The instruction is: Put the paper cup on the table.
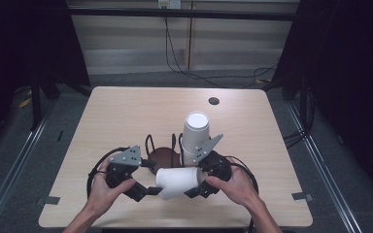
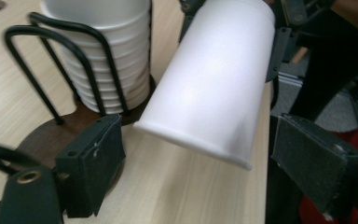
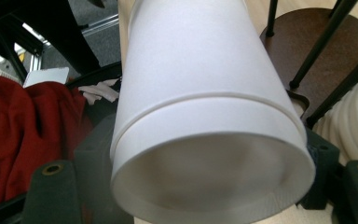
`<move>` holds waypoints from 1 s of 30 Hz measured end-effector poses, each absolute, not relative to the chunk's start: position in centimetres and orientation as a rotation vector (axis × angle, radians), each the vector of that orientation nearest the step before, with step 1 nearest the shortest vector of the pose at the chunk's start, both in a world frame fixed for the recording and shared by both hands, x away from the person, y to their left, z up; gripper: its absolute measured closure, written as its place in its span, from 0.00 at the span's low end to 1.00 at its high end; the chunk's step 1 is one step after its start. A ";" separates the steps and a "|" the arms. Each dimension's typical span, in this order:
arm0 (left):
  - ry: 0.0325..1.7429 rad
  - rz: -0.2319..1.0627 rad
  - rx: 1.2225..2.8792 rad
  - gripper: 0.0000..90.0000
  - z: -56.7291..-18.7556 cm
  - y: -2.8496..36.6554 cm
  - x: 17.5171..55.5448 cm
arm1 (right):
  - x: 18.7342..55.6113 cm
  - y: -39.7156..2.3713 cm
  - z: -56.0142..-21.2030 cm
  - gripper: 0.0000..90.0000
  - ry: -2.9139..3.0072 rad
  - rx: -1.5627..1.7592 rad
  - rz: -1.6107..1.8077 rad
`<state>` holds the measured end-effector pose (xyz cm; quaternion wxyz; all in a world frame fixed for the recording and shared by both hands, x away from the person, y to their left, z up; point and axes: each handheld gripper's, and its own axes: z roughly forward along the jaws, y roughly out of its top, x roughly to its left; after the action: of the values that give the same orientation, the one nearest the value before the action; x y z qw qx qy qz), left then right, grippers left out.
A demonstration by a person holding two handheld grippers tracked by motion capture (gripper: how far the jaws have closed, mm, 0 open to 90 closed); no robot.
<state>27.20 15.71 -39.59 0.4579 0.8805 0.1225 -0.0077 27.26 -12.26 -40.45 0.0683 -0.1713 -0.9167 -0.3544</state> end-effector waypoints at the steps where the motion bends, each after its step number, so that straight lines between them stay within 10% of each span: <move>1: 0.318 -0.010 2.162 0.17 -39.6 16.0 27.3 | 27.3 -12.3 -40.5 0.28 -2.757 -0.519 -1.072; 30: 0.363 -0.065 1.998 0.17 -41.4 17.7 27.4 | 27.5 -14.0 -40.7 0.27 -2.651 -0.597 -1.259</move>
<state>27.35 17.68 -41.43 0.5267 0.8359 0.1520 -0.0270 27.51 -14.02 -40.66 0.0733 -0.1987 -0.8828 -0.4192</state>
